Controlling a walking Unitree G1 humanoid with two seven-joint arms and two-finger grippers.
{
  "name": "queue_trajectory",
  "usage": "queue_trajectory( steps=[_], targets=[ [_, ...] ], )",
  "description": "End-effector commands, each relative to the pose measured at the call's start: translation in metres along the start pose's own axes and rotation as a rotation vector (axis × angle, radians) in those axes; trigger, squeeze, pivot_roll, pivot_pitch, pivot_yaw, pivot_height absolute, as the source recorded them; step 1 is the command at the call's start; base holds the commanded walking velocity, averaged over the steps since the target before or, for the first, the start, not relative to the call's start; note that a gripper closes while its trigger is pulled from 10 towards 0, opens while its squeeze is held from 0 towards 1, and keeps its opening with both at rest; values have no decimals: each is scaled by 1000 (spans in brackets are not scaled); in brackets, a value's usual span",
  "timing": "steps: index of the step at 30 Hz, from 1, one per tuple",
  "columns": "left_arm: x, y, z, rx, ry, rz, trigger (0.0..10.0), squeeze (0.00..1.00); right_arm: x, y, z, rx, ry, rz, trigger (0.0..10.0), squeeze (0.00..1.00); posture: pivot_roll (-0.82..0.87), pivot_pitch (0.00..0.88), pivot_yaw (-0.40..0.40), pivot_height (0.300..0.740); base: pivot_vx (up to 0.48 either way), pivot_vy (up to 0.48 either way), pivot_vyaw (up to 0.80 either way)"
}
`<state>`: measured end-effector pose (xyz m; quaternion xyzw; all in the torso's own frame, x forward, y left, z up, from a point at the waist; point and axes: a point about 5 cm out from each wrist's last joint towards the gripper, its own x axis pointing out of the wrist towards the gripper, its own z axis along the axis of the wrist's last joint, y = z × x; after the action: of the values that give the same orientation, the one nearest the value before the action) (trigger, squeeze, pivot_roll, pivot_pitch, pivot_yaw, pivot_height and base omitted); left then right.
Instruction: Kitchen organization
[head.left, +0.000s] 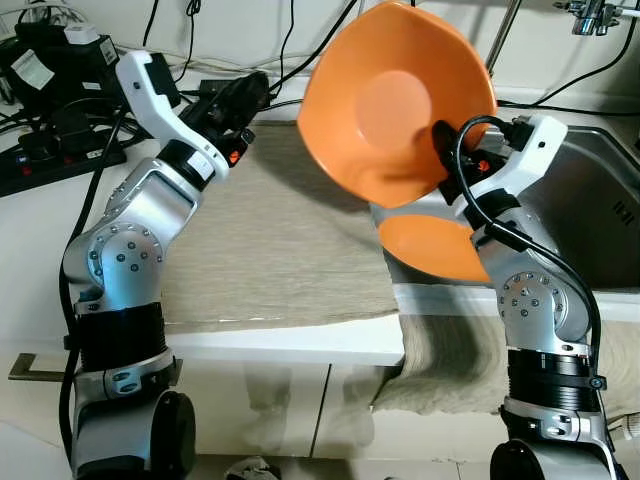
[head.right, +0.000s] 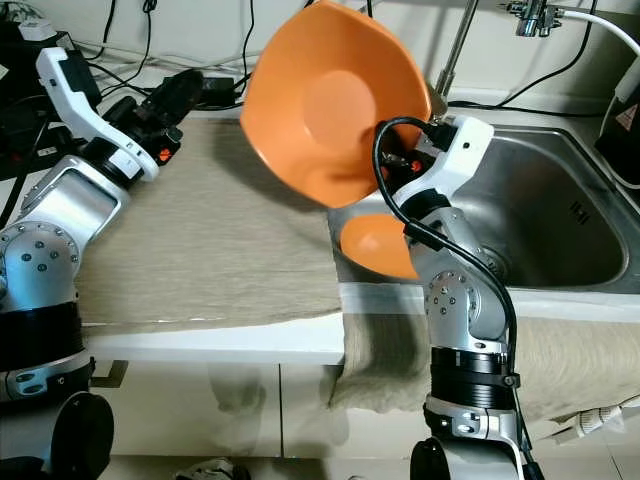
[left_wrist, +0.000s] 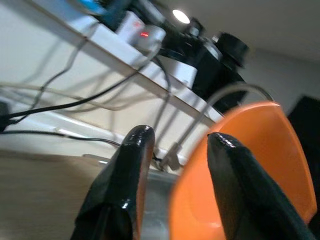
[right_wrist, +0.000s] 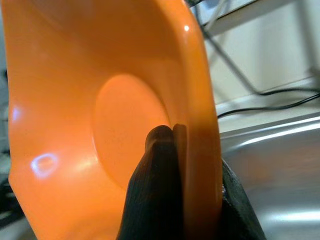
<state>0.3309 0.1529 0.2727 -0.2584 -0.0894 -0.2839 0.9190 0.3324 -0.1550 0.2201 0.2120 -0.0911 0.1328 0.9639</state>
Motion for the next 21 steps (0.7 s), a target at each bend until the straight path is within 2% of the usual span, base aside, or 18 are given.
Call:
queue_trajectory(
  steps=[1, 2, 3, 4, 7, 9, 11, 12, 13, 14, 18, 21],
  targets=[
    [-2, -12, 1, 65, 10, -90, 10000, 0, 1, -10, 13, -95, -40, -45, 0, 0, -61, 0, -11, 740, 0, 0, 0],
    [-2, -12, 1, 65, 10, -90, 10000, 0, 1, -10, 13, -95, -40, -45, 0, 0, -61, 0, -11, 740, 0, 0, 0],
    [-7, -17, -5, 181, 70, -139, 10000, 0, 2, -27, 19, -237, -12, -112, 0, 0, -62, 0, -10, 740, 0, 0, 0],
    [-7, -17, -5, 181, 70, -139, 10000, 0, 2, -27, 19, -237, -12, -112, 0, 0, -62, 0, -10, 740, 0, 0, 0],
    [-13, -19, -15, 308, 158, -167, 10000, 0, 2, -48, 29, -385, 22, -184, 0, 0, -70, 0, -6, 740, 0, 0, 0],
    [-17, -22, -19, 358, 201, -198, 10000, 0, 2, -60, 34, -451, 47, -223, 0, 0, -70, 0, -9, 740, 0, 0, 0],
    [-19, -25, -22, 373, 221, -224, 10000, 0, 2, -65, 35, -466, 58, -237, 0, 0, -70, 0, -10, 740, 0, 0, 0],
    [-22, -30, -26, 400, 257, -268, 10000, 0, 4, -71, 36, -485, 78, -254, 3490, 0, -68, 0, -13, 740, 0, 0, 0],
    [-24, -35, -31, 421, 296, -303, 10000, 0, 5, -76, 35, -510, 114, -264, 8745, 0, -67, 0, -14, 740, 0, 0, 0],
    [-26, -39, -37, 436, 335, -331, 10000, 0, 6, -81, 33, -544, 160, -268, 10000, 0, -67, 0, -15, 740, 0, 0, 0],
    [-28, -49, -52, 441, 407, -376, 10000, 0, 8, -97, 16, -639, 328, -279, 10000, 0, -61, 0, -20, 740, 0, 0, 0],
    [-26, -53, -62, 418, 441, -370, 10000, 0, 7, -107, 6, -641, 395, -313, 10000, 0, -61, 0, -20, 740, 0, 0, 0]
  ],
)
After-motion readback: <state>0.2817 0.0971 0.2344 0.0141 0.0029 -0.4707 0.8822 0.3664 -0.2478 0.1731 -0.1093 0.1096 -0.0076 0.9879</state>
